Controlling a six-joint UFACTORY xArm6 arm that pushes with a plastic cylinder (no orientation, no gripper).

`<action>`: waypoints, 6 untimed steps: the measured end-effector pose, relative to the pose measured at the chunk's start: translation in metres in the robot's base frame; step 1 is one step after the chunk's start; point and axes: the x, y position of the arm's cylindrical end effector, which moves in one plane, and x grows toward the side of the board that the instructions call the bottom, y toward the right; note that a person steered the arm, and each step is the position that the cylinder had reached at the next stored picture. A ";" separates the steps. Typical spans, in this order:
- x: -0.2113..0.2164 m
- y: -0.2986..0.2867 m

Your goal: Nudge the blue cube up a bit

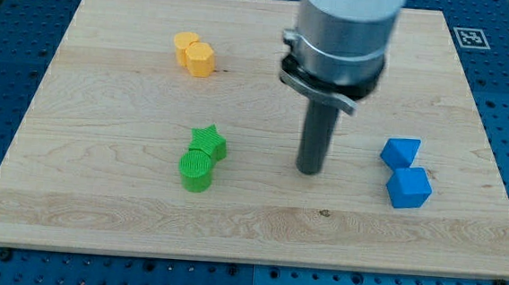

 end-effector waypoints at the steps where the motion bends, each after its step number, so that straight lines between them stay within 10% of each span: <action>1: 0.045 0.028; 6: 0.042 0.134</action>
